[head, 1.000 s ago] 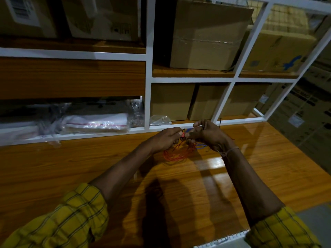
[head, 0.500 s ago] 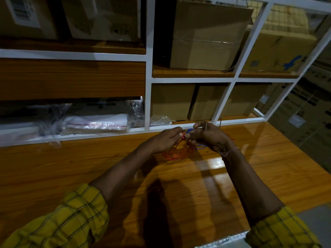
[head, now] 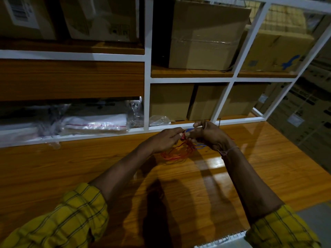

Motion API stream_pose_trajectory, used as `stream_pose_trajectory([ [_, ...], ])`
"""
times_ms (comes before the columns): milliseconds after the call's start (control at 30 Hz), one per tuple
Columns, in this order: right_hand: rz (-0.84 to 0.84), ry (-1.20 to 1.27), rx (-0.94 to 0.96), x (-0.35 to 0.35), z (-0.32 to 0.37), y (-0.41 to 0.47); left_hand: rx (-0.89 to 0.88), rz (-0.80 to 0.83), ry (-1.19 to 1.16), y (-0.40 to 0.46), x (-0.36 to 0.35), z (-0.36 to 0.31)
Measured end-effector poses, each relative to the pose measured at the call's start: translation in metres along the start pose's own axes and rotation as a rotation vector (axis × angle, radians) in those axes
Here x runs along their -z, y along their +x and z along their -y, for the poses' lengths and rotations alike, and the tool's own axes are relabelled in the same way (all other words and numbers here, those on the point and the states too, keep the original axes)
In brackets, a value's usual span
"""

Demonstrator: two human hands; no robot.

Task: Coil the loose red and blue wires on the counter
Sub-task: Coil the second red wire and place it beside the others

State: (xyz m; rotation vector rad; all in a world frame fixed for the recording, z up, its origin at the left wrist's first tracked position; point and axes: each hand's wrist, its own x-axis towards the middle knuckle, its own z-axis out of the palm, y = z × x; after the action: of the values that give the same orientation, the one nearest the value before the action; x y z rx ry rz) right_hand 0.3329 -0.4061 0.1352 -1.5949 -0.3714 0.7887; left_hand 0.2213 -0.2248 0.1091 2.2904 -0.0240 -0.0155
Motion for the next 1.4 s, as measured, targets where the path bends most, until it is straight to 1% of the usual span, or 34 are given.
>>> stream_pose_trajectory([
  [267, -0.055, 0.043, 0.023, -0.003, 0.000, -0.003, -0.002, -0.013, 0.034, -0.002, -0.001, -0.006],
  [367, -0.093, -0.041, 0.059, -0.003, -0.002, -0.003, -0.002, -0.020, 0.014, -0.001, 0.000, -0.003],
  [567, -0.116, -0.212, 0.222, -0.004, -0.007, 0.001, -0.017, -0.010, -0.003, -0.001, 0.000, -0.001],
  [733, -0.148, -0.270, 0.230, -0.007, -0.006, 0.004, -0.034, -0.010, 0.020, 0.000, 0.000, -0.001],
  [833, -0.146, -0.338, 0.240, -0.010, -0.006, 0.005, -0.031, -0.002, -0.006, 0.001, -0.001, 0.002],
  [933, -0.172, -0.436, 0.272, -0.011, -0.009, 0.006, 0.016, 0.002, -0.110, 0.001, -0.004, 0.006],
  [1000, -0.194, -0.477, 0.338, -0.015, -0.011, 0.004, 0.086, -0.005, -0.278, 0.002, -0.006, 0.006],
  [1100, -0.243, -0.474, 0.452, -0.018, -0.014, 0.003, 0.237, -0.019, -0.580, 0.006, -0.007, 0.006],
  [1200, -0.274, -0.446, 0.499, -0.024, -0.014, 0.001, 0.320, -0.007, -0.761, 0.008, -0.003, 0.007],
  [1300, -0.285, -0.407, 0.509, -0.028, -0.014, 0.000, 0.322, 0.006, -0.762, 0.008, -0.001, 0.007],
  [1400, -0.315, -0.430, 0.511, -0.027, -0.016, 0.002, 0.196, -0.002, -0.582, 0.005, 0.000, 0.007],
])
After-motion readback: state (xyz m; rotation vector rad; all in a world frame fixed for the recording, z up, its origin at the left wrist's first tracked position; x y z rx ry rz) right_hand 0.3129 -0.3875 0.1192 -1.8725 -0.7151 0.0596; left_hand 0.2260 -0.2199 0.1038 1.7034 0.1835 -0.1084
